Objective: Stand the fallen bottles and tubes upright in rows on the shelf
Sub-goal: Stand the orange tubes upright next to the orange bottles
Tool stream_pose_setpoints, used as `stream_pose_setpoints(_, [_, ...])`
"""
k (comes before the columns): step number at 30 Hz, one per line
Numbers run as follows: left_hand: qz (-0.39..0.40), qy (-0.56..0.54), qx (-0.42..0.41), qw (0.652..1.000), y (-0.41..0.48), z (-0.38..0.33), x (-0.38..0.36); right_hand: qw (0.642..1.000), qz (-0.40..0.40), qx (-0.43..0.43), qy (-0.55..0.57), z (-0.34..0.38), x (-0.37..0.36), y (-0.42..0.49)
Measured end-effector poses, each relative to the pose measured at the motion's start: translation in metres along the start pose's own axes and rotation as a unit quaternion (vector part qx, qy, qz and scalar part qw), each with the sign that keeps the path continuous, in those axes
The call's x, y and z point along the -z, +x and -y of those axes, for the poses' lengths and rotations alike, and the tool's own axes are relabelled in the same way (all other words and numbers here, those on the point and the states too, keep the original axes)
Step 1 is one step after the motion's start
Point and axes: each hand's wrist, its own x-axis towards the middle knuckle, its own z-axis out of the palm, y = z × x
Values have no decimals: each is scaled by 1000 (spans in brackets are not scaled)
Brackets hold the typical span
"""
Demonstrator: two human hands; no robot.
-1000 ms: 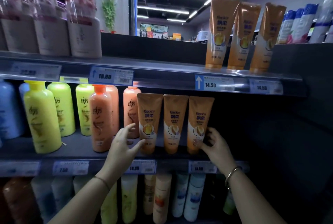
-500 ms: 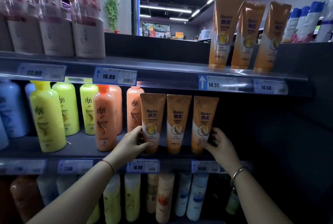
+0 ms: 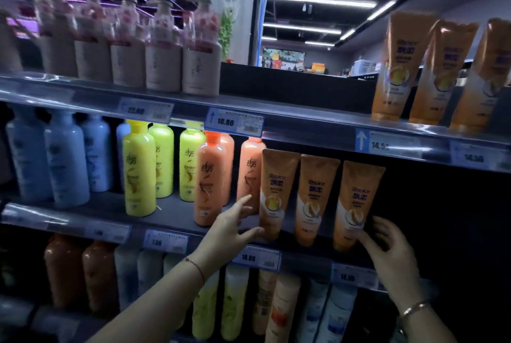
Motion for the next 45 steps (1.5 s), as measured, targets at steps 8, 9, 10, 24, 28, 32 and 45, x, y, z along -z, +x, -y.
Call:
stream_pose_setpoints(8, [-106, 9, -65, 992, -46, 54, 97, 997, -43, 59, -17, 36, -62, -51])
stream_pose_setpoints(9, [-111, 14, -65, 992, -47, 62, 114, 997, -38, 67, -19, 43, -78, -58])
stream_pose_setpoints(10, [-115, 19, -64, 991, -48, 71, 131, 996, -34, 74, -17, 51, -97, -66])
stream_pose_setpoints(24, [-19, -10, 26, 999, -4, 130, 239, 993, 45, 17, -106, 135, -268, -98])
stream_pose_setpoints(28, [66, -77, 44, 994, 10, 137, 237, 989, 64, -38, -124, 128, -268, -85])
stream_pose_setpoints(32, [83, -84, 35, 992, 15, 151, 236, 986, 123, -47, -107, 124, -272, -75])
stream_pose_setpoints(45, [62, -75, 34, 995, 14, 157, 226, 983, 133, -13, -126, 117, -266, -69])
